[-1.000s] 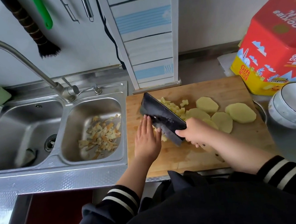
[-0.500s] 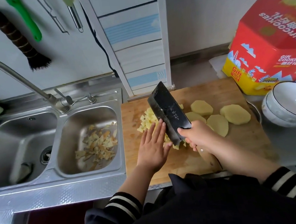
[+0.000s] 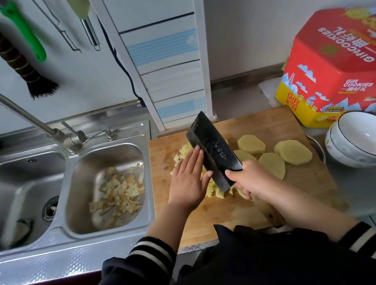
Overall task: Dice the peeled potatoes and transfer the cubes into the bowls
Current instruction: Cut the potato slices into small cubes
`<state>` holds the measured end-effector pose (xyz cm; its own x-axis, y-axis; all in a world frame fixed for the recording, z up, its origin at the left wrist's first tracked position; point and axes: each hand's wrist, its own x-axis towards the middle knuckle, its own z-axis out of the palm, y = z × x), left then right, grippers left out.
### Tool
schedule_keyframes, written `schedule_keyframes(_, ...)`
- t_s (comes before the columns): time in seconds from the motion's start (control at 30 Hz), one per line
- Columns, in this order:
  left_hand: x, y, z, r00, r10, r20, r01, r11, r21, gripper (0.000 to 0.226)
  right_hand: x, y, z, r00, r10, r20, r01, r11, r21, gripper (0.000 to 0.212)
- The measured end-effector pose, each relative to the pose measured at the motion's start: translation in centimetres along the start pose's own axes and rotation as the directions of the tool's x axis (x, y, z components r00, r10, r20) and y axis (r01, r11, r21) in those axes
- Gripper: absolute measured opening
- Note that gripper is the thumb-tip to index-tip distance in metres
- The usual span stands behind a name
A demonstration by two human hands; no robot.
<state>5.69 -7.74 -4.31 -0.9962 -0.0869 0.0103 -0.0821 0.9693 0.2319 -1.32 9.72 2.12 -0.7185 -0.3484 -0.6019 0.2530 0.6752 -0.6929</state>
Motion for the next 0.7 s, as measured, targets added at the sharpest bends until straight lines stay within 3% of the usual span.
schedule_keyframes(0.13,-2.3,-0.6,1.5,0.995,-0.024,0.093,0.026,1.0,-0.014,0.073,-0.1,0.1,-1.1,0.999,-0.009,-0.038,0.01,0.999,0.032,0.027)
schedule_keyframes(0.23,-2.2,-0.8,1.3,0.992,-0.041,-0.117,0.026,0.992,-0.123,0.039,-0.2,0.2,-1.4,0.997,-0.018,-0.07,0.021,0.998,0.053,0.035)
schedule_keyframes(0.3,-1.7,-1.1,1.1,0.959,-0.14,-0.245,0.091,0.975,-0.2,0.034,-0.2,0.3,-1.4,0.996,-0.034,-0.085,0.039,0.998,0.048,0.037)
schedule_keyframes(0.43,-0.8,-1.1,-1.0,0.884,-0.383,-0.267,0.278,0.892,-0.357,0.016,0.1,0.5,-1.6,0.993,-0.057,-0.102,0.058,0.998,0.004,0.036)
schedule_keyframes(0.57,-0.1,-1.1,-1.8,0.89,-0.352,-0.291,0.267,0.918,-0.293,0.016,0.0,0.4,-1.8,0.992,-0.069,-0.103,0.063,0.996,-0.058,0.035)
schedule_keyframes(0.7,-0.1,-1.1,-1.7,0.921,-0.35,-0.172,0.31,0.925,-0.218,0.023,0.2,0.5,-2.1,0.996,-0.065,-0.062,0.063,0.997,-0.037,0.031)
